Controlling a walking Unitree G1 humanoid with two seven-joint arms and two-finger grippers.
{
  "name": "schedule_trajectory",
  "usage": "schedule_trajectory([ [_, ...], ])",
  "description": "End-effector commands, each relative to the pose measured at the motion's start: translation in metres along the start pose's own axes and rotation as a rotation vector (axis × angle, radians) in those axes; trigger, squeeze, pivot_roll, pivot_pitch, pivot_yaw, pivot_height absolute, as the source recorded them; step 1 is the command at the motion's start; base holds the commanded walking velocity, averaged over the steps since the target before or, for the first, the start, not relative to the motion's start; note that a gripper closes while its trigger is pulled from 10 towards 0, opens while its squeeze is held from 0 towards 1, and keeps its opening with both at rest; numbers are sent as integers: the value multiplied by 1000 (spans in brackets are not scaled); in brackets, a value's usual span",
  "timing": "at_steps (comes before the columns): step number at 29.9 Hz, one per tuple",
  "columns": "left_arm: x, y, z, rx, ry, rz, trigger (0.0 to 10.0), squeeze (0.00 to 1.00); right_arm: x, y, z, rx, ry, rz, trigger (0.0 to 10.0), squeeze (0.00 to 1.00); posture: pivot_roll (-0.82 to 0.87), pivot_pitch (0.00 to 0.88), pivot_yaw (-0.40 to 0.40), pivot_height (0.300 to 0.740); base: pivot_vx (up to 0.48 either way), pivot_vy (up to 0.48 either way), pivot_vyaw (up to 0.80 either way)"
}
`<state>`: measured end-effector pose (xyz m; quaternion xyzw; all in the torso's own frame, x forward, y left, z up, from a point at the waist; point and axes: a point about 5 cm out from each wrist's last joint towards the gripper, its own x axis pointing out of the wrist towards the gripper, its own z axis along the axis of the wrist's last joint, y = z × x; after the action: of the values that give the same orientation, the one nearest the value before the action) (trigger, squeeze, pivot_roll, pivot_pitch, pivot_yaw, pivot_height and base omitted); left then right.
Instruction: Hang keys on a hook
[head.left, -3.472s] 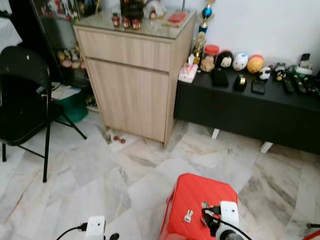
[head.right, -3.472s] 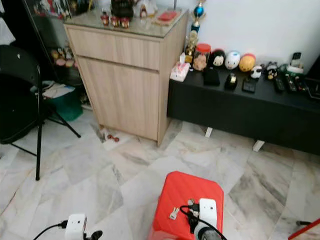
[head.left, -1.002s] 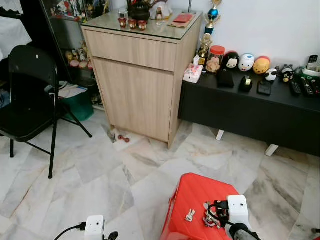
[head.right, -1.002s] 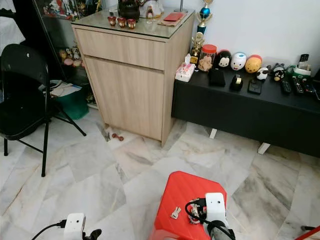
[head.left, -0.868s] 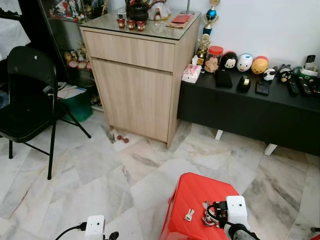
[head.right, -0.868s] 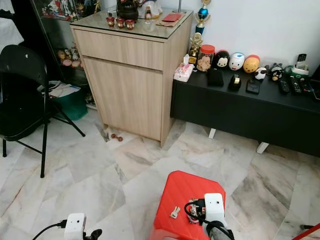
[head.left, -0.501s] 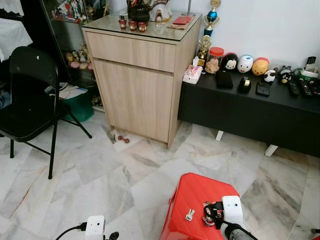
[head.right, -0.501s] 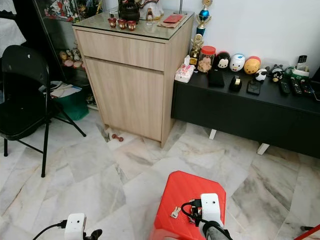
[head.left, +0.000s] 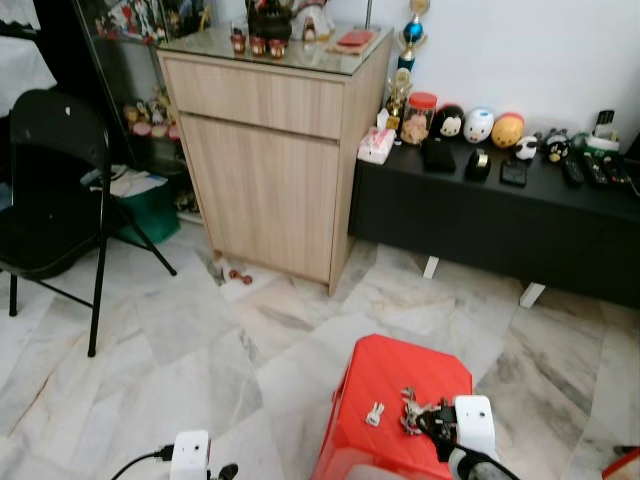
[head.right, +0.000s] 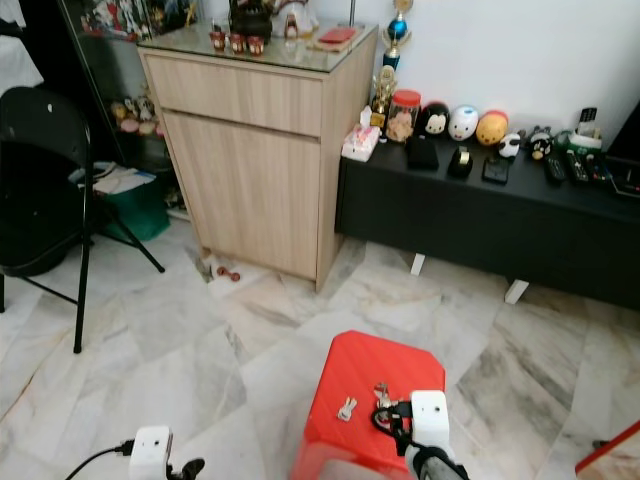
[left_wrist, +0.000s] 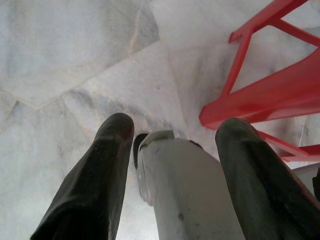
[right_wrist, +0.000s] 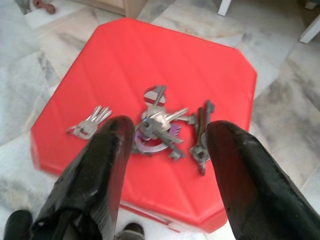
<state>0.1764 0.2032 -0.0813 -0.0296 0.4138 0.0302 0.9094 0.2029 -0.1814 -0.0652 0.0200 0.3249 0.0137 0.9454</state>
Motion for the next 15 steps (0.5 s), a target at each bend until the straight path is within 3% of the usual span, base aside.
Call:
schedule_trajectory([
  [1, 0, -1, -1, -3, 10, 2, 10000, 0, 2, 1, 4, -10, 2, 12, 10000, 0, 12, 0, -66, 666, 0, 0, 0],
  [3, 0, -1, -2, -3, 12, 2, 10000, 0, 3, 2, 4, 32, 0, 14, 10000, 0, 15, 0, -65, 666, 0, 0, 0],
  [15, 0, 0, -3, -1, 22, -1, 10000, 0, 1, -3, -1, 56, 43, 13, 10000, 0, 16, 0, -60, 666, 0, 0, 0],
])
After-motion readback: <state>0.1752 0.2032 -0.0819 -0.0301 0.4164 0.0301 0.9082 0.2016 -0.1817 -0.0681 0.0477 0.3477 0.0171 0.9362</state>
